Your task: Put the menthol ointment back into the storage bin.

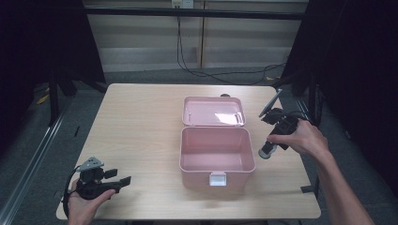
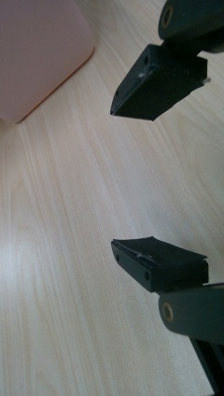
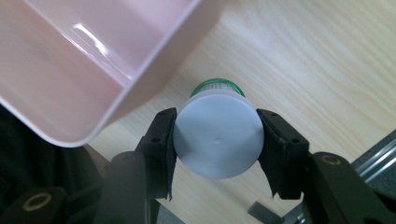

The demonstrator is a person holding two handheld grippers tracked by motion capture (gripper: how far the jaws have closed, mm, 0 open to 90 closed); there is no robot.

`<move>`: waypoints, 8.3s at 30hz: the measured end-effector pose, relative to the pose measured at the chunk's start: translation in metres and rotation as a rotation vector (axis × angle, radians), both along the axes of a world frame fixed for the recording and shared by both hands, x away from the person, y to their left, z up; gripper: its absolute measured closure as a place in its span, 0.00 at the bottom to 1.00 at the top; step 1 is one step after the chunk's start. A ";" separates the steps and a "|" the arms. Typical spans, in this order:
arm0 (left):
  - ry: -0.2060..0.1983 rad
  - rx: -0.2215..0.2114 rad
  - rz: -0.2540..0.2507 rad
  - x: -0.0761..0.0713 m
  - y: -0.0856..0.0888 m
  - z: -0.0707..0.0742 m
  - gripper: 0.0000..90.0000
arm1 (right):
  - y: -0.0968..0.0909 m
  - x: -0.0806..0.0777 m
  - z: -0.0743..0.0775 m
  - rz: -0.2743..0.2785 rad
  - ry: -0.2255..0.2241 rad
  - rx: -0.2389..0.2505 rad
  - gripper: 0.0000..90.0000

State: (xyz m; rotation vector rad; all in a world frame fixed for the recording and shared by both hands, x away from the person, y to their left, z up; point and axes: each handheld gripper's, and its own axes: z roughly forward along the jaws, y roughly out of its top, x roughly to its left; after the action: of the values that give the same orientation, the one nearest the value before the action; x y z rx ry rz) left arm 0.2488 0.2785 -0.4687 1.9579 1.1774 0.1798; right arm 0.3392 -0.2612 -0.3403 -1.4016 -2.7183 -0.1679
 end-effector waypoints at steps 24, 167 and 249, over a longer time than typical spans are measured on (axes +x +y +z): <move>-0.005 -0.005 -0.007 -0.001 0.000 0.001 0.33 | 0.037 0.003 0.052 0.132 -0.058 0.042 0.57; -0.016 -0.002 0.001 -0.003 0.002 0.001 0.34 | 0.139 -0.013 -0.090 0.773 0.061 -0.146 0.56; -0.017 0.001 0.009 -0.002 0.001 0.002 0.35 | 0.054 -0.031 -0.010 0.387 -0.397 0.282 0.29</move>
State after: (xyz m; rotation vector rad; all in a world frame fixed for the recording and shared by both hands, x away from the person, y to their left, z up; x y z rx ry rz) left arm 0.2473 0.2792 -0.4671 1.9486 1.1758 0.2011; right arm 0.3082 -0.2075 -0.3501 -0.8187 -3.0472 -0.8411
